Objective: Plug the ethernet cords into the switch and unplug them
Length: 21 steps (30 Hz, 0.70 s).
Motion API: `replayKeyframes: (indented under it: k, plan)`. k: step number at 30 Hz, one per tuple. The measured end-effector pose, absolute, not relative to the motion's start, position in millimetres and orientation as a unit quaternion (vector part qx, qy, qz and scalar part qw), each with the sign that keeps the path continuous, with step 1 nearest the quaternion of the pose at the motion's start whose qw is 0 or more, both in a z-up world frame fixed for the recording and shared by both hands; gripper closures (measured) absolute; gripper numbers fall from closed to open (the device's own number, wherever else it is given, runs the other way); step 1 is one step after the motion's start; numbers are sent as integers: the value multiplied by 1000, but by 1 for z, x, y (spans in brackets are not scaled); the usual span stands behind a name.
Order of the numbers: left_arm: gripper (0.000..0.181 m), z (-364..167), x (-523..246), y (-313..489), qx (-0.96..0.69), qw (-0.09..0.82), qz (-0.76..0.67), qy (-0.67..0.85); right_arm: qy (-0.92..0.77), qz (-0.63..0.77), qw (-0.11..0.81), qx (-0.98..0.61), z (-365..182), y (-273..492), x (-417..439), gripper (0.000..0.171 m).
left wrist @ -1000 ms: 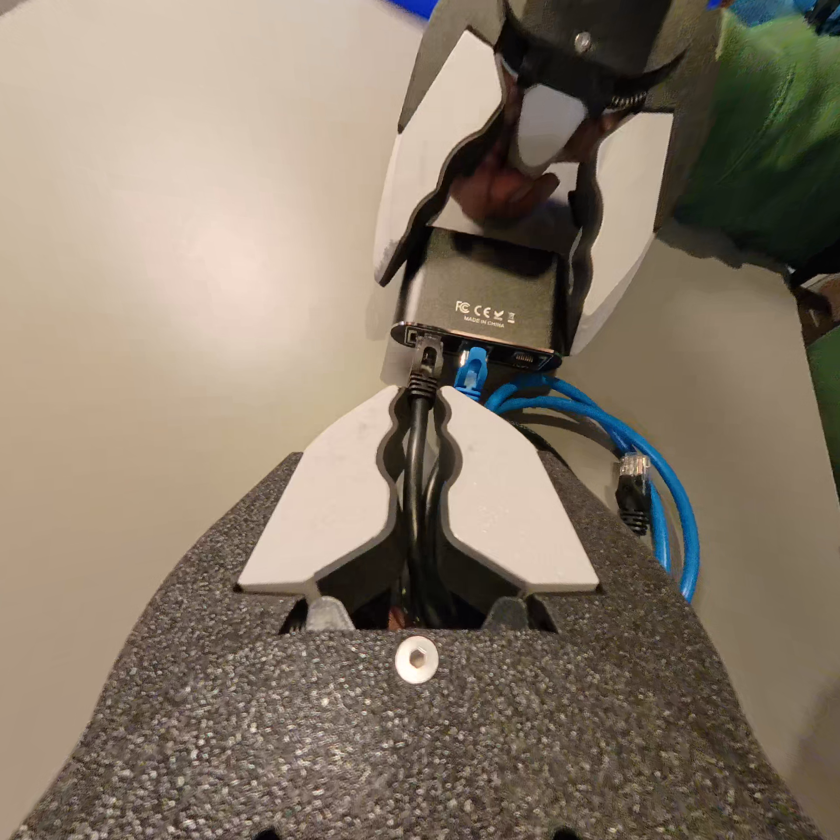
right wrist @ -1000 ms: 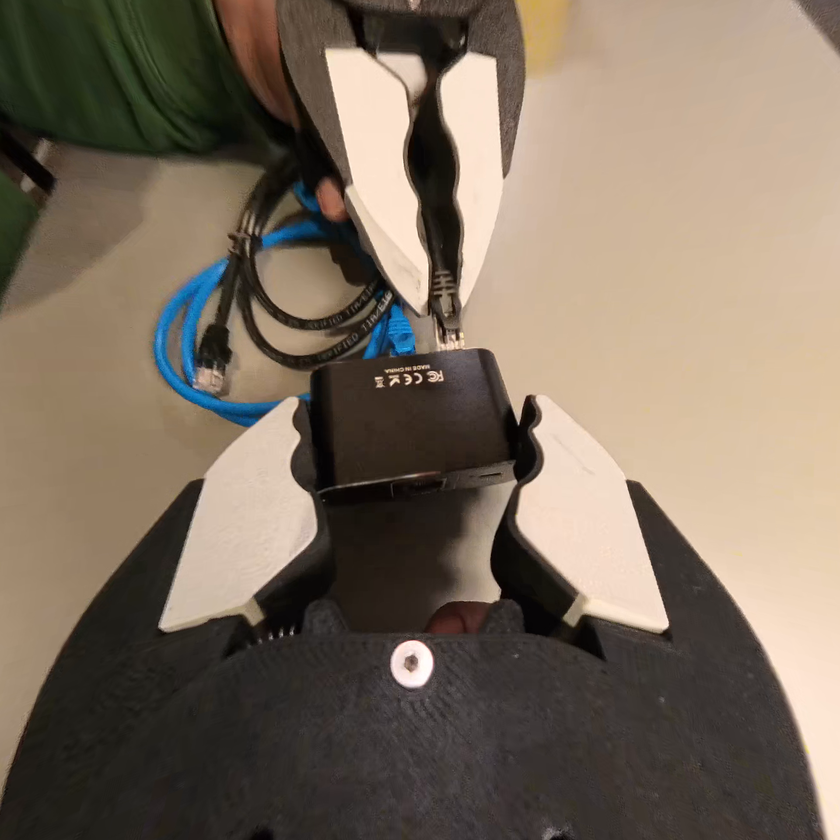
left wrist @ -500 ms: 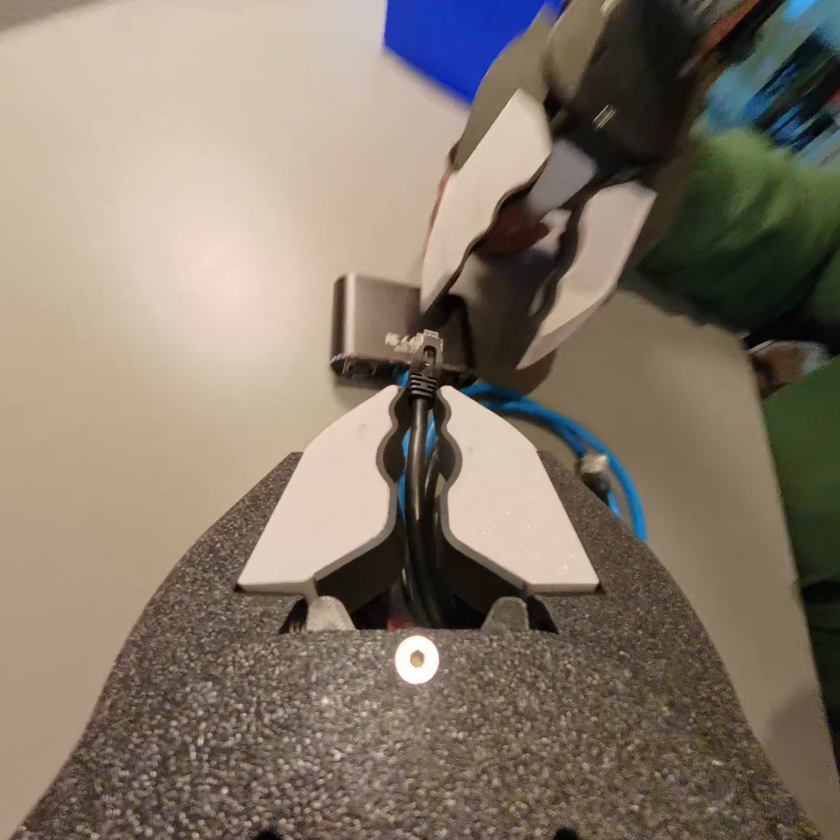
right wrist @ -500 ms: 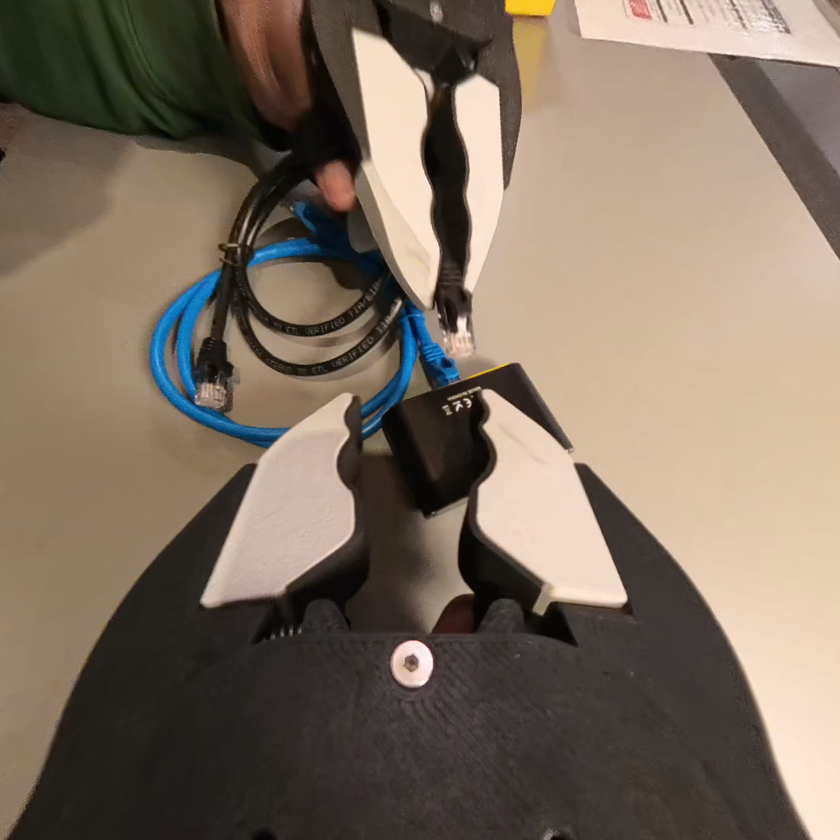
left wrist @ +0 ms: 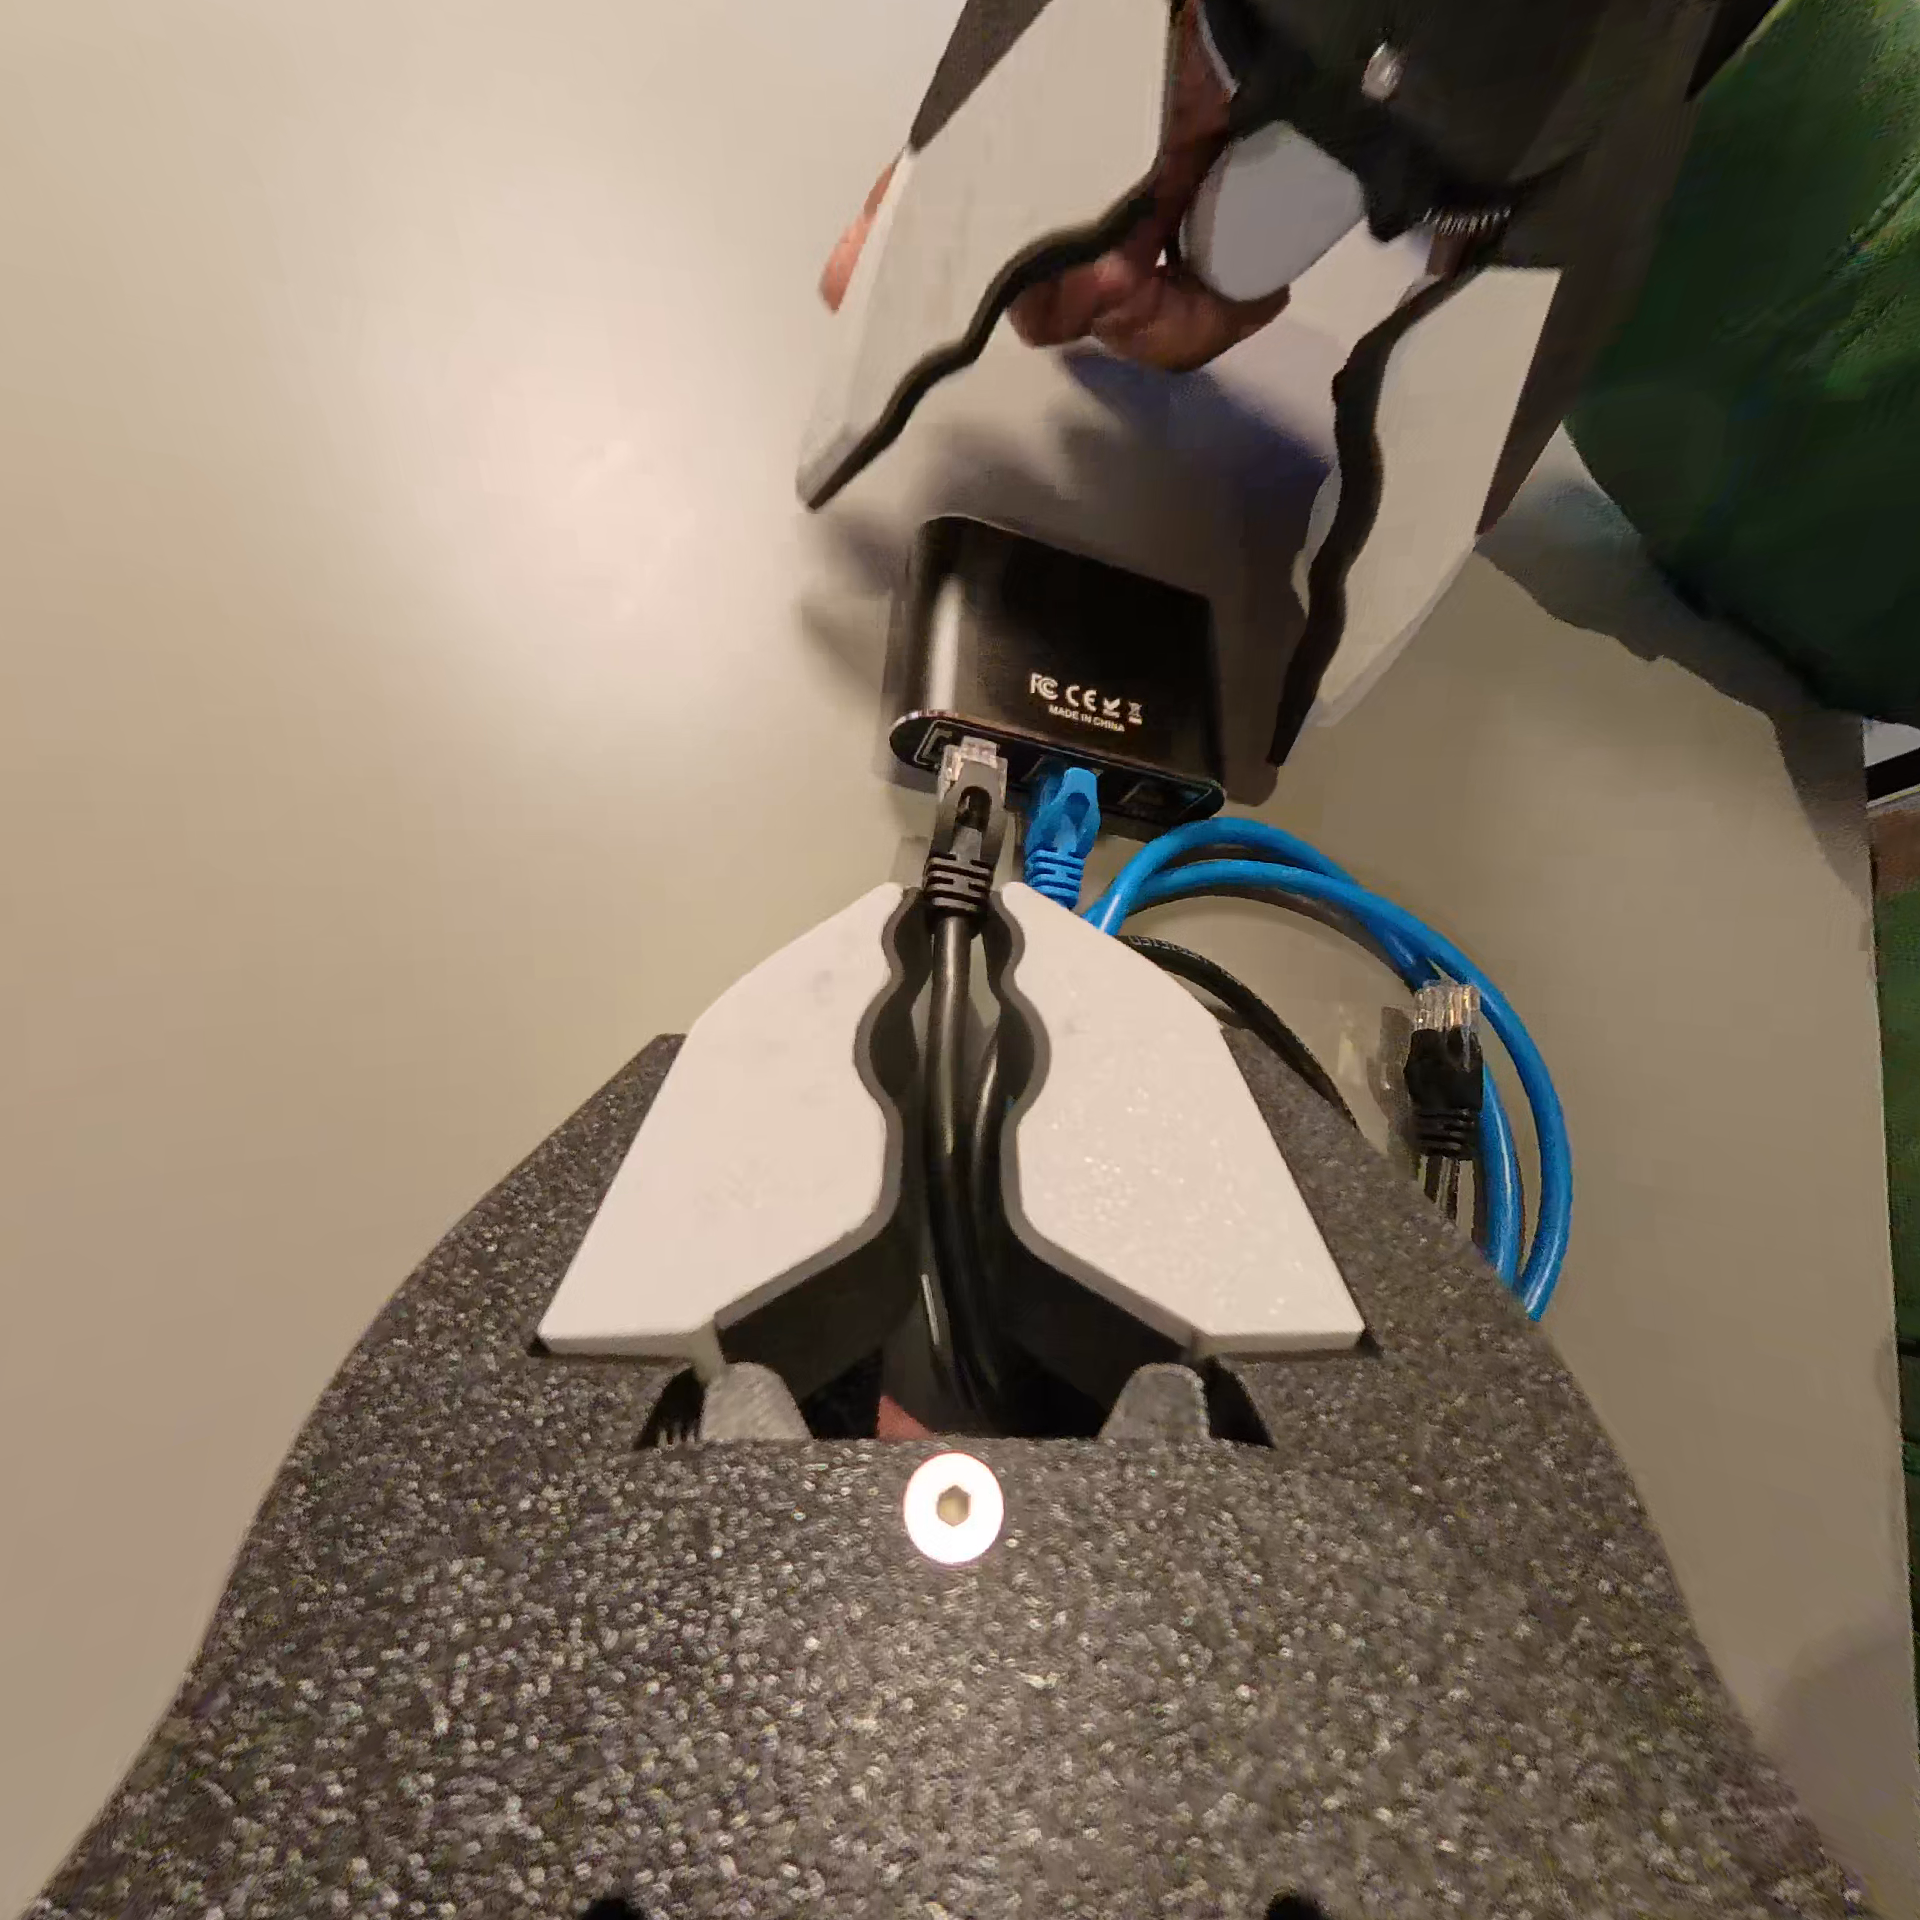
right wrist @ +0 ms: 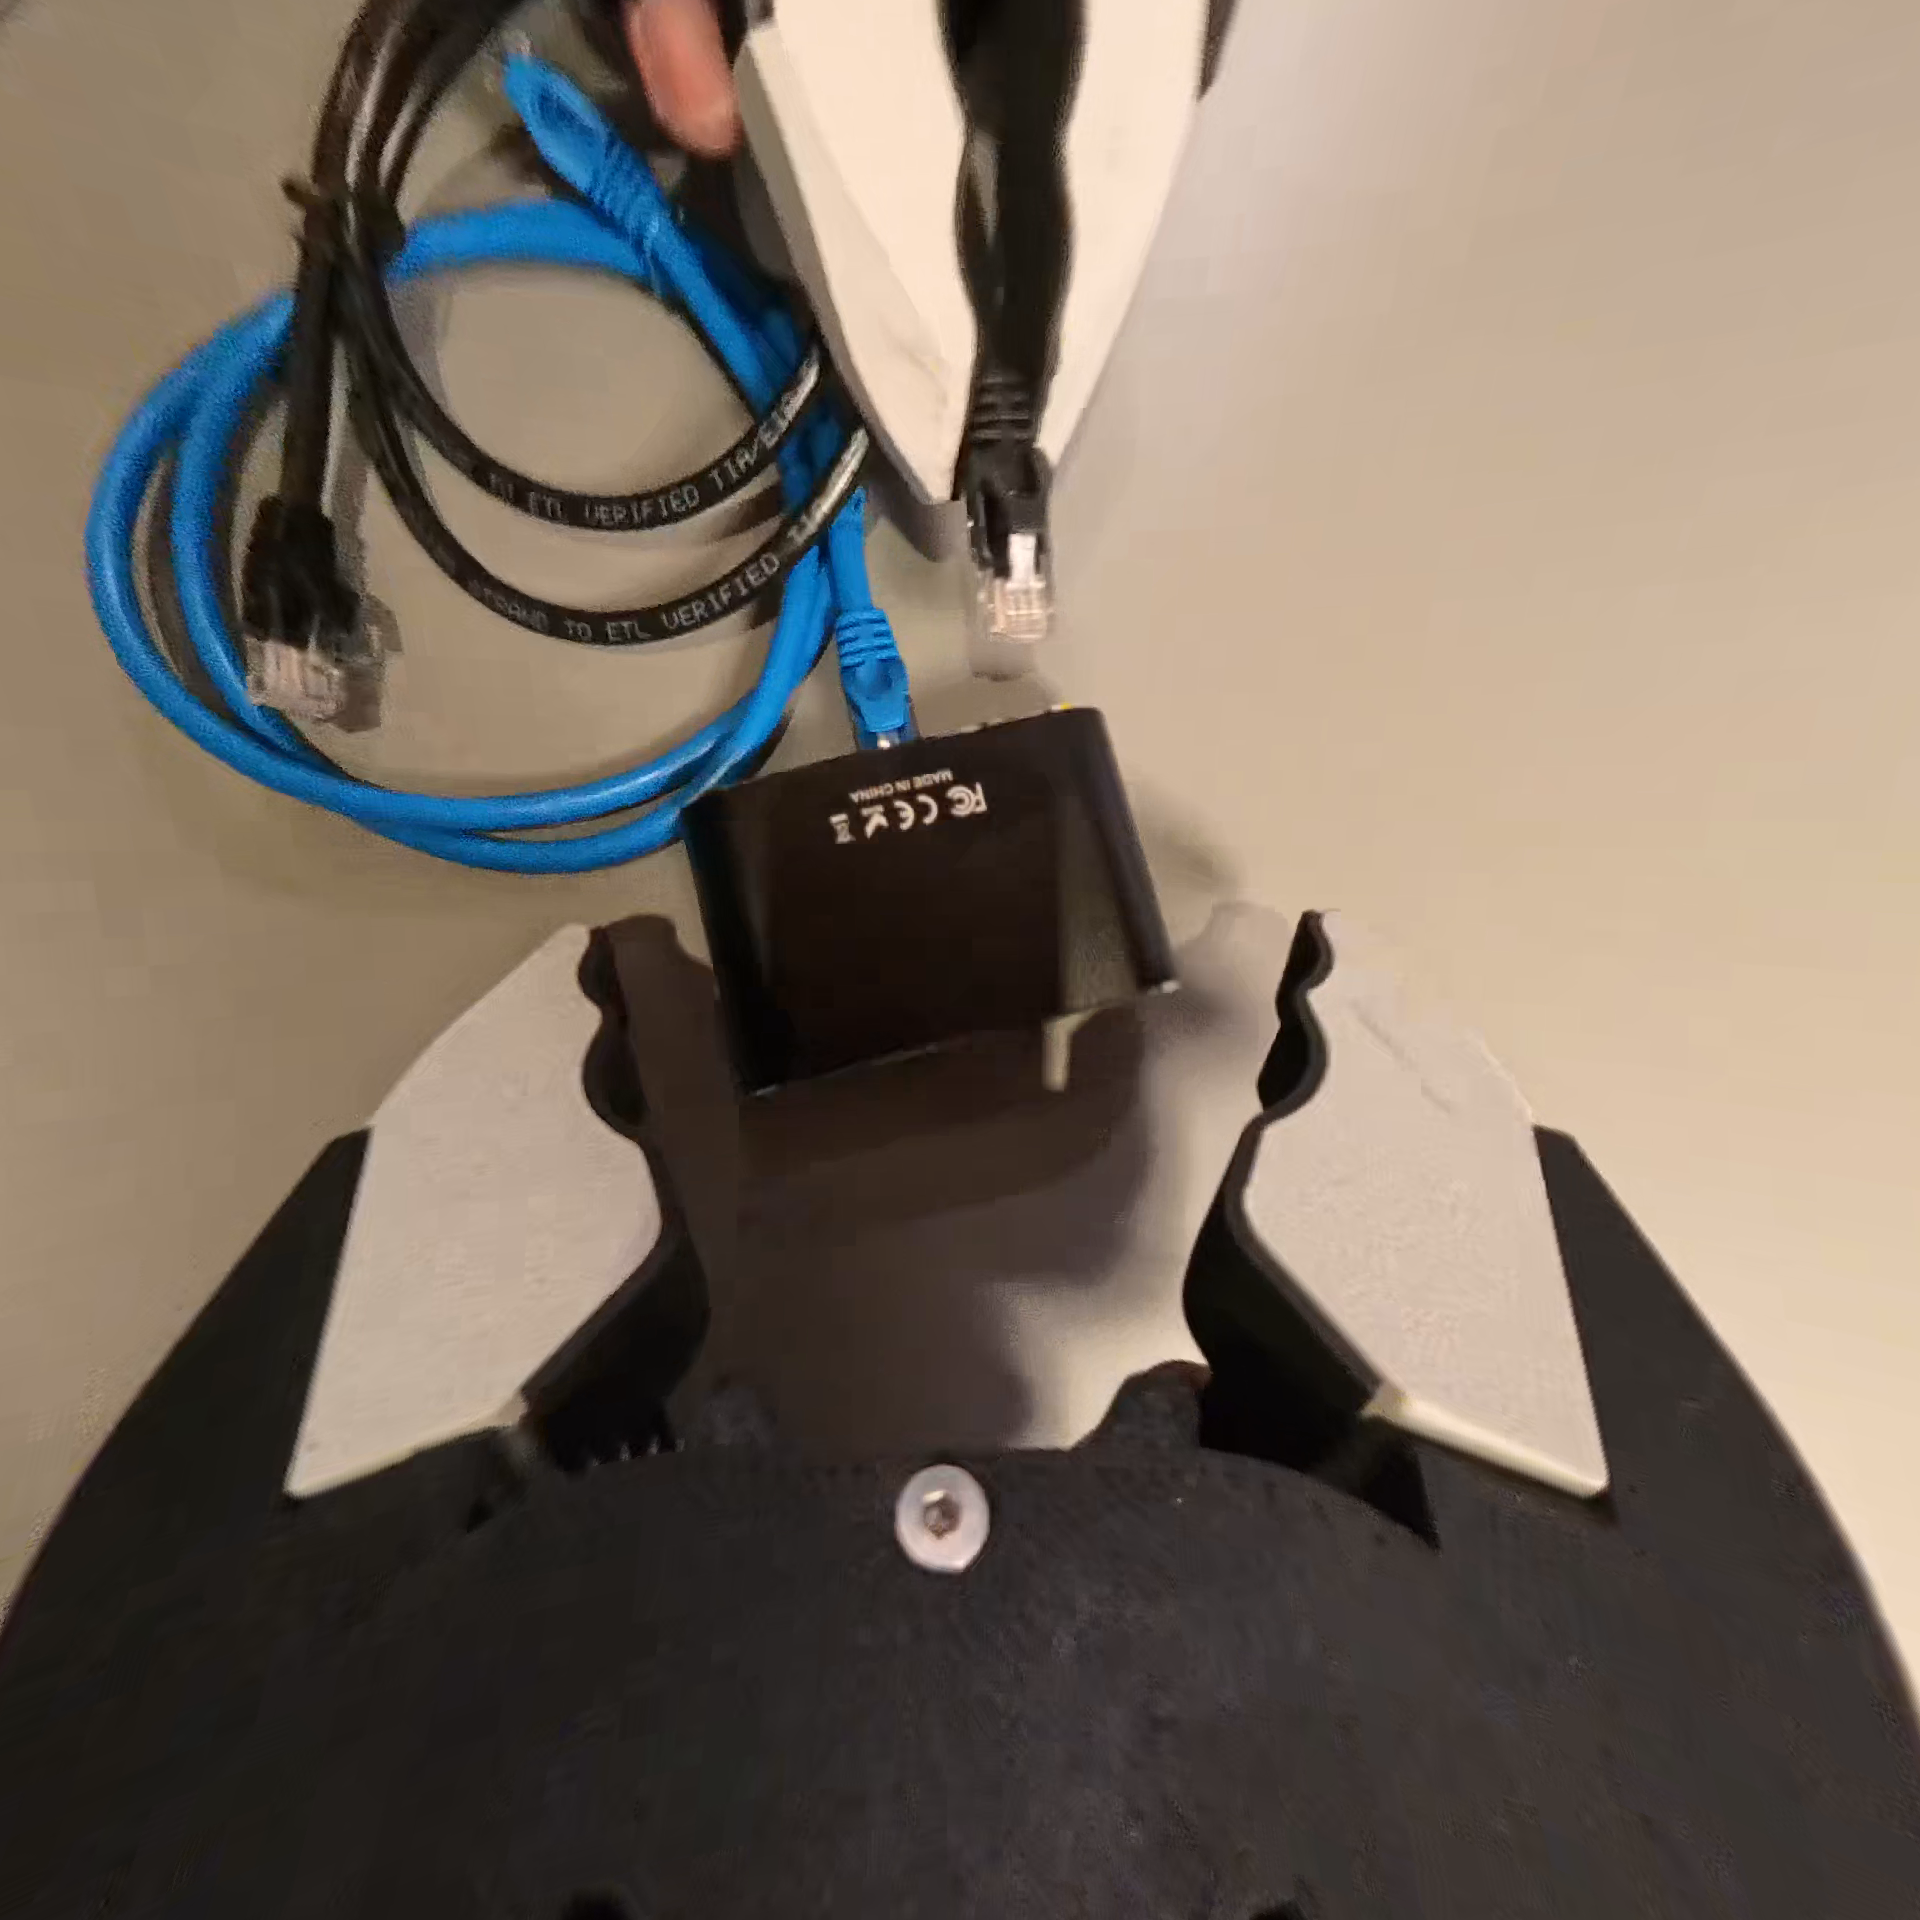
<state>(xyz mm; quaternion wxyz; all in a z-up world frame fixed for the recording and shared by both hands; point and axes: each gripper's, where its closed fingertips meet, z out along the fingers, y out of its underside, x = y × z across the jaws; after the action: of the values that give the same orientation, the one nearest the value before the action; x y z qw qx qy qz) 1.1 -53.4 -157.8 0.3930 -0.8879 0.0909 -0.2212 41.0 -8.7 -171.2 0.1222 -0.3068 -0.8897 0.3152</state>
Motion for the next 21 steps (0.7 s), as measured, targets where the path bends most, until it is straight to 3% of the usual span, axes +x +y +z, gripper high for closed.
replayKeyframes:
  k: [3, 6, 21]
  plan:
    - [170, -160, 1, -52, -891, 389, -217, 91, -904, 296, 89, -296, -184, -18, 38, 55]
    - [170, -161, 0, -52, -893, 389, -201, 102, -900, 315, 93, -288, -181, -26, 35, 80]
    - [171, -152, 8, -58, -868, 413, -194, 195, -854, 313, 269, -317, -166, -39, 45, 82]
